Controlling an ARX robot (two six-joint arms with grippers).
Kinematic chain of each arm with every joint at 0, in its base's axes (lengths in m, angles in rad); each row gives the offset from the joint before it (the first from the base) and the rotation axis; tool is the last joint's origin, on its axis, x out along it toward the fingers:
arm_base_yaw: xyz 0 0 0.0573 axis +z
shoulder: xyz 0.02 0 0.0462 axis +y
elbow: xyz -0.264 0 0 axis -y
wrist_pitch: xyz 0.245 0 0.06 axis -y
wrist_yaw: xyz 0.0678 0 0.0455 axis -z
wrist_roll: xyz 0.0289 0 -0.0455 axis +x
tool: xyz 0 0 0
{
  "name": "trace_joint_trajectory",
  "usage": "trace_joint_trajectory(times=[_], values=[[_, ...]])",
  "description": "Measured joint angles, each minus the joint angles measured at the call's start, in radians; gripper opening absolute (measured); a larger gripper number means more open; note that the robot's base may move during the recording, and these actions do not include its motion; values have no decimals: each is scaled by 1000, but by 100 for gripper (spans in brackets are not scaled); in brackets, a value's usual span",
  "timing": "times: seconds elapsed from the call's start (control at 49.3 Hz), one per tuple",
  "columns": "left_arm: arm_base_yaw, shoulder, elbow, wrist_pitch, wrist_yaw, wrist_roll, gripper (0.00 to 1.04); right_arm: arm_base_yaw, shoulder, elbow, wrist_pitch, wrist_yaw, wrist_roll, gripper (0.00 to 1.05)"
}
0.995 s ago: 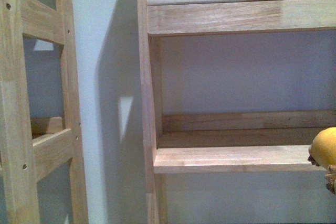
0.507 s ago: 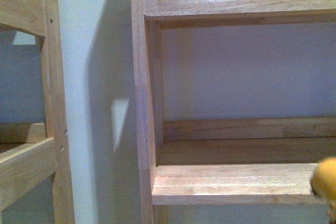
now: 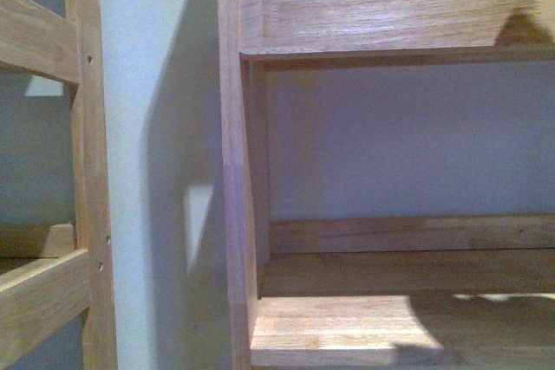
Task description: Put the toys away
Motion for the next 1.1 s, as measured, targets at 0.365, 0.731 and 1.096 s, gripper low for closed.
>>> trace_joint_trajectory(times=[0.365,0.731,1.096], values=[[0,0,0,0,0,0,99,60,463,605,-59,73,2,19],[0,0,0,0,0,0,99,152,818,1066,-230,129,83,19],[0,0,0,0,0,0,99,198,1235,1689,-486,6,433,19]])
